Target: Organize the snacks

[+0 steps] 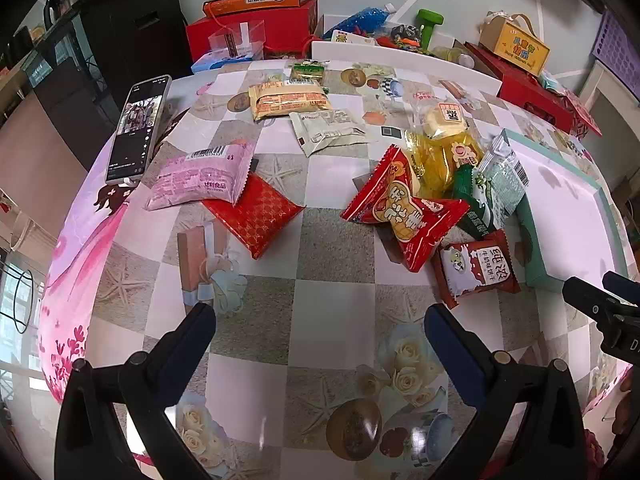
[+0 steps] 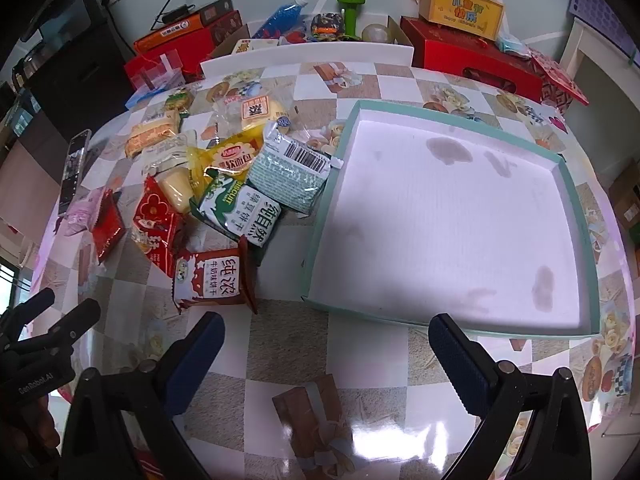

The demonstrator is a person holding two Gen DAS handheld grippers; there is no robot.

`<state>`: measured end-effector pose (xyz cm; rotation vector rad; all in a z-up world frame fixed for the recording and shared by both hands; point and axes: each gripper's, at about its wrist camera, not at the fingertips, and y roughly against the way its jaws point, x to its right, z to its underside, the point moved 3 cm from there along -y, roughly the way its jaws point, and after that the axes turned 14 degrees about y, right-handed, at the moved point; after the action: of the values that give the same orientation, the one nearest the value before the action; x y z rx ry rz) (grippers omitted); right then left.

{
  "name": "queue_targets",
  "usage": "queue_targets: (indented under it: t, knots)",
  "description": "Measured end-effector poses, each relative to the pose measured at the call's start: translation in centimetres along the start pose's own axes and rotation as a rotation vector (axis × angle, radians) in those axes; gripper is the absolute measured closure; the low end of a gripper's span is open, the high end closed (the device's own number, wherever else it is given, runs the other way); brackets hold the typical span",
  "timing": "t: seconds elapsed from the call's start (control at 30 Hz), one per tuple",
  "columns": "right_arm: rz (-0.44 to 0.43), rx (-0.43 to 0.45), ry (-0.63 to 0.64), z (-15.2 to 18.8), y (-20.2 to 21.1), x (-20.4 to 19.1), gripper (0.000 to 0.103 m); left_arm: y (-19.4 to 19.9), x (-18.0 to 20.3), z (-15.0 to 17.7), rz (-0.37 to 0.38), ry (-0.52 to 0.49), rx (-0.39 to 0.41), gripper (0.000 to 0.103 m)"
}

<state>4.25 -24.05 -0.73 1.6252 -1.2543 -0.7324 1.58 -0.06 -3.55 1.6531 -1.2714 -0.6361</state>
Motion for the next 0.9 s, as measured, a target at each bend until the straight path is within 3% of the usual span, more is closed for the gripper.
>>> queue_targets:
  t: [0.9]
  knots:
    - [-0.003, 0.03, 0.014, -0.3, 1.8, -0.8, 0.0, 2.0, -0.5, -0.4, 0.033, 0.018, 0.029, 0.0]
